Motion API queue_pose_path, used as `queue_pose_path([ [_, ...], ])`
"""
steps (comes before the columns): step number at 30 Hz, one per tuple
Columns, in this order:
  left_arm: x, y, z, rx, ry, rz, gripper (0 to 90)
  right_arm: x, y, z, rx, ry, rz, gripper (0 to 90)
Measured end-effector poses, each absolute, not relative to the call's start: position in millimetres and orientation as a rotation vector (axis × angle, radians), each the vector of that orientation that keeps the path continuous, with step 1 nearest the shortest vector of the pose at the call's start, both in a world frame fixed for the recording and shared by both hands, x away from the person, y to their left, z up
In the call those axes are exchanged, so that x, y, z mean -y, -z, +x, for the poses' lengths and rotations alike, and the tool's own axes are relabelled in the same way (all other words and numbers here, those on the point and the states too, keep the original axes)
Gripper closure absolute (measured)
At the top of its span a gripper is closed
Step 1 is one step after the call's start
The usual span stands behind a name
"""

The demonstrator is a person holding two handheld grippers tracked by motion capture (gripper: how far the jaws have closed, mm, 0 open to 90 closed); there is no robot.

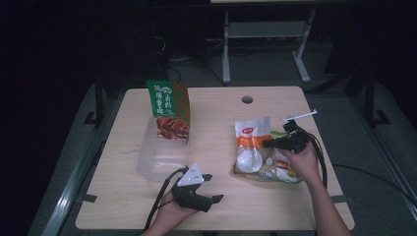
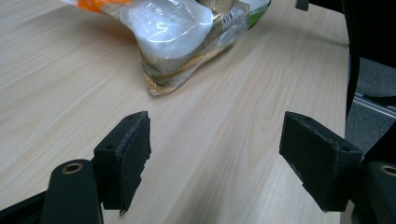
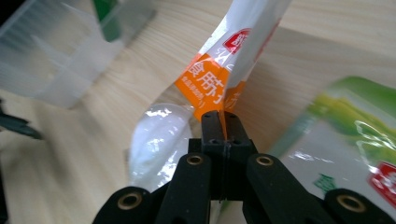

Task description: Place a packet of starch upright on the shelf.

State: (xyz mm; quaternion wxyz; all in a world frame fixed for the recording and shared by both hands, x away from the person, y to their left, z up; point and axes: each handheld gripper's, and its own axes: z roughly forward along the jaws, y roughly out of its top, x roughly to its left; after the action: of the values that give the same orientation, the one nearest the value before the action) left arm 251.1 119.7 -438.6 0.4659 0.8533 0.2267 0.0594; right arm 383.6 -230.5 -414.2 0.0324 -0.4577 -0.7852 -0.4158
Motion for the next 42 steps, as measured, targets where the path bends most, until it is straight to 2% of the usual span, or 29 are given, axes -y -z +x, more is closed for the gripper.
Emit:
queue_pose_path([
  [14, -94.7, 435.9, 278.1, -0.586, -0.126, 2.041, 24.9, 214.6, 380.4, 342.2, 2.48, 1.5, -1.119, 90.0],
  [21, -84.1, 440.7, 297.5, -0.659, -0.11, 2.004, 26.4, 216.2, 381.6, 328.0, 2.499, 1.561, -1.019, 89.9],
  [30, -73.4, 453.0, 320.5, -0.721, 0.016, 1.956, 42.9, 218.3, 384.4, 322.3, 2.476, 1.582, -0.969, 89.9],
  [33, -71.3, 455.3, 324.6, -0.704, 0.059, 1.952, 55.8, 218.0, 384.2, 321.6, 2.483, 1.573, -0.961, 89.9],
  [36, -67.1, 454.3, 323.7, -0.69, 0.058, 1.952, 72.5, 218.7, 384.5, 321.9, 2.491, 1.568, -0.961, 89.8],
  [37, -66.4, 452.7, 322.6, -0.69, 0.044, 1.95, 74.3, 219.0, 384.9, 322.4, 2.494, 1.565, -0.961, 89.9],
  [39, -65.2, 448.8, 321.7, -0.697, 0.033, 1.925, 83.5, 219.0, 385.9, 323.1, 2.497, 1.554, -0.969, 89.8],
  [42, -64.7, 446.5, 322.4, -0.692, 0.023, 1.941, 87.6, 218.8, 386.4, 323.4, 2.501, 1.554, -0.974, 89.7],
])
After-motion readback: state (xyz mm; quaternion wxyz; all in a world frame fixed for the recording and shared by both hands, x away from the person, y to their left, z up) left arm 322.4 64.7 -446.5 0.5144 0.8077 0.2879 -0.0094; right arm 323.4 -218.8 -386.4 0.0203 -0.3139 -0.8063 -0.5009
